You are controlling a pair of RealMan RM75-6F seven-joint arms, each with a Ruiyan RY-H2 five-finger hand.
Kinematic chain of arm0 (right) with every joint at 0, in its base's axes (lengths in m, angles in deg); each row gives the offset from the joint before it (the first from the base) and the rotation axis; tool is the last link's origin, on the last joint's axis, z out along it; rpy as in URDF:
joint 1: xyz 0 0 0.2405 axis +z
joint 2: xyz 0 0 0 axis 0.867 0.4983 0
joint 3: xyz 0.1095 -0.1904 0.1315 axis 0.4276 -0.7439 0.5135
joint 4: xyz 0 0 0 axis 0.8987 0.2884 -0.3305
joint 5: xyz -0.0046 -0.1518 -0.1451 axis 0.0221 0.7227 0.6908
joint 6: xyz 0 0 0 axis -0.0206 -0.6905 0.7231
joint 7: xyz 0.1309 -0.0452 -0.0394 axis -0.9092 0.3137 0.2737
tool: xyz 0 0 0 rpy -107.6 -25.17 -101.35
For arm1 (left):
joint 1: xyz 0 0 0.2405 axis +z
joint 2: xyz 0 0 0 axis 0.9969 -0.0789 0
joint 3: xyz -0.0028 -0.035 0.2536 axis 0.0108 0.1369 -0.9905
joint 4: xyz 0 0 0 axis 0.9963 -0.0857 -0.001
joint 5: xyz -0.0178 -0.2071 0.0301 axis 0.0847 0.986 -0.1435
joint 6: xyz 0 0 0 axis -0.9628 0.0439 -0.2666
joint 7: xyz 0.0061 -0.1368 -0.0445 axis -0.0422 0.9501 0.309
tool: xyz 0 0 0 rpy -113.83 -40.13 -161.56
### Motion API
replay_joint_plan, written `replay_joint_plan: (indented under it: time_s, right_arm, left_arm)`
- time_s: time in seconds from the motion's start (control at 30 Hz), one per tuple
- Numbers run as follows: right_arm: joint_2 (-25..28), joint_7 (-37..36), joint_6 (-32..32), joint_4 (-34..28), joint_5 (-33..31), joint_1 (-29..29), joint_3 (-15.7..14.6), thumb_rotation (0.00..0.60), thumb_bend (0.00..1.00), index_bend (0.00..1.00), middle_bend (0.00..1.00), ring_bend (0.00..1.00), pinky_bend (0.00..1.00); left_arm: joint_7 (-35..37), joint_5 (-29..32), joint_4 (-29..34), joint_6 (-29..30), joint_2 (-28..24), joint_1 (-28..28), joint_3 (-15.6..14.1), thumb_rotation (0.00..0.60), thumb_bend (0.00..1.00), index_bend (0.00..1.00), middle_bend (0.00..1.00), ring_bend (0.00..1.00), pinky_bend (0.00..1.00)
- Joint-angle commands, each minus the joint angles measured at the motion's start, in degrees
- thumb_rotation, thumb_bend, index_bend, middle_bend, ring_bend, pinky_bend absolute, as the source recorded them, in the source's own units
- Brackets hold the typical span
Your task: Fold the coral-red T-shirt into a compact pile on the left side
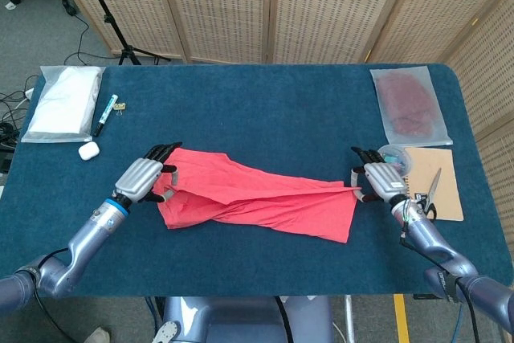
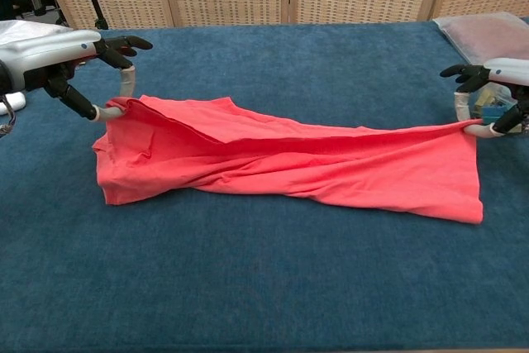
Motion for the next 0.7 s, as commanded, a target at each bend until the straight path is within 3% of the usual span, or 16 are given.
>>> replay_joint_plan:
  time_s: [0.03, 0.13, 0.2, 0.23, 0.3, 0.33, 0.37, 0.5, 0.57, 0.7]
  right_arm:
    - [-1.14, -1.54, 0.60, 1.93, 0.31, 0.39, 0.02, 0.600, 0.93, 0.63, 0.00, 0.00, 0.00]
    - [-1.62, -1.73, 1.01, 3.25, 0.37, 0.54, -0.05, 0.600, 0.93, 0.63, 0.00, 0.00, 0.00]
    - [-0.86, -1.65, 2.77, 2.64, 0.32, 0.78, -0.60, 0.600, 0.93, 0.56, 0.00, 0.00, 0.00]
    - [-0.49, -1.56, 3.33, 2.22, 0.24, 0.88, -0.71, 0.600, 0.91, 0.45, 0.00, 0.00, 0.00]
    - [1.09, -0.83, 5.15, 0.11, -0.37, 1.05, -0.99, 0.600, 0.83, 0.11, 0.00, 0.00, 0.00]
    - [1.70, -0.25, 5.21, -0.92, -0.86, 0.89, -0.83, 0.600, 0.77, 0.04, 0.00, 0.00, 0.00]
    - [2.35, 0.36, 4.51, -2.21, -1.16, 0.47, -0.65, 0.600, 0.65, 0.00, 0.00, 0.00, 0.00]
    - [5.18, 3.66, 0.77, -7.61, -1.94, -1.46, -0.12, 0.600, 0.14, 0.00, 0.00, 0.00, 0.00]
    - [6.34, 4.76, -0.97, -9.86, -1.97, -2.32, -0.01, 0.600, 0.06, 0.00, 0.00, 0.00, 0.00]
    - [9.81, 7.09, -5.95, -15.64, -0.76, -4.57, -0.17, 0.600, 0.05, 0.00, 0.00, 0.00, 0.00]
  left_arm:
    - [-0.41, 0.68, -0.72, -0.38, 0.56, -0.52, 0.56, 0.600, 1.00, 0.72, 0.00, 0.00, 0.00]
    - [-0.70, 1.10, -1.20, -0.57, 0.91, -0.91, 0.93, 0.600, 1.00, 0.72, 0.00, 0.00, 0.00]
    - [-1.03, 1.39, -1.50, -0.64, 1.11, -1.13, 1.13, 0.600, 1.00, 0.72, 0.00, 0.00, 0.00]
    - [-1.08, 1.47, -1.56, -0.66, 1.17, -1.18, 1.18, 0.600, 1.00, 0.72, 0.00, 0.00, 0.00]
    - [-1.41, 1.80, -1.86, -0.86, 1.34, -1.39, 1.34, 0.600, 1.00, 0.72, 0.00, 0.00, 0.00]
    - [-1.59, 2.02, -2.05, -0.95, 1.47, -1.49, 1.45, 0.600, 1.00, 0.72, 0.00, 0.00, 0.00]
    - [-1.73, 2.43, -2.36, -1.27, 1.67, -1.64, 1.59, 0.600, 1.00, 0.72, 0.00, 0.00, 0.00]
    - [-2.18, 3.85, -3.86, -2.86, 2.54, -2.35, 1.92, 0.600, 1.00, 0.72, 0.00, 0.00, 0.00]
    - [-2.16, 4.22, -4.53, -3.22, 2.95, -2.60, 2.10, 0.600, 1.00, 0.72, 0.00, 0.00, 0.00]
    - [-1.80, 4.93, -6.87, -3.48, 4.14, -2.99, 2.62, 0.600, 1.00, 0.72, 0.00, 0.00, 0.00]
